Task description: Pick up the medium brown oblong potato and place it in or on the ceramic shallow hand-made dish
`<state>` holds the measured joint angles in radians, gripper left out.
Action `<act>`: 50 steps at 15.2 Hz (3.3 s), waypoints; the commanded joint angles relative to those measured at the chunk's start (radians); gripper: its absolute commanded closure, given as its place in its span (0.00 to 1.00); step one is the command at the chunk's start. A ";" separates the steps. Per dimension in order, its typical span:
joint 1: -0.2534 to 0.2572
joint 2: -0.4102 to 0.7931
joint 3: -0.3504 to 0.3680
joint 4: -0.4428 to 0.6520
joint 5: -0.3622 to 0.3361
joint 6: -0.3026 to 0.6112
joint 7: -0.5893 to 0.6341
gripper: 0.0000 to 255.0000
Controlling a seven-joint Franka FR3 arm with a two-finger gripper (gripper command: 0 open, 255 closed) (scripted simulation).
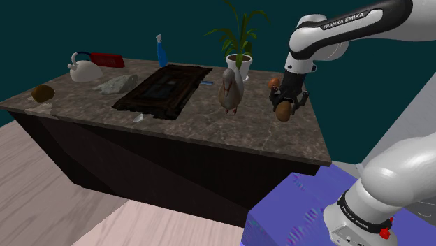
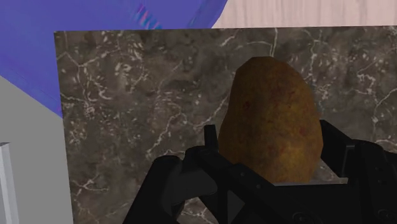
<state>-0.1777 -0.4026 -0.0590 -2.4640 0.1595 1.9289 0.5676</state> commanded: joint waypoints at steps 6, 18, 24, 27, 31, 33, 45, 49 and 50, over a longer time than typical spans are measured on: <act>-0.027 0.107 -0.049 0.146 -0.022 -0.049 -0.061 1.00; -0.108 0.508 -0.162 0.607 -0.002 -0.144 -0.258 1.00; -0.174 0.740 -0.187 0.925 0.038 -0.247 -0.336 1.00; -0.182 0.768 -0.187 0.939 0.044 -0.235 -0.345 1.00; -0.181 0.778 -0.185 0.899 0.048 -0.186 -0.353 1.00; -0.180 0.784 -0.185 0.881 0.050 -0.163 -0.356 1.00; -0.180 0.807 -0.181 0.832 0.058 -0.093 -0.368 1.00; -0.180 0.807 -0.181 0.832 0.058 -0.093 -0.368 0.00; -0.180 0.807 -0.181 0.832 0.058 -0.093 -0.368 0.00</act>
<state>-0.3573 0.4041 -0.2403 -1.6319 0.2180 1.8361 0.1993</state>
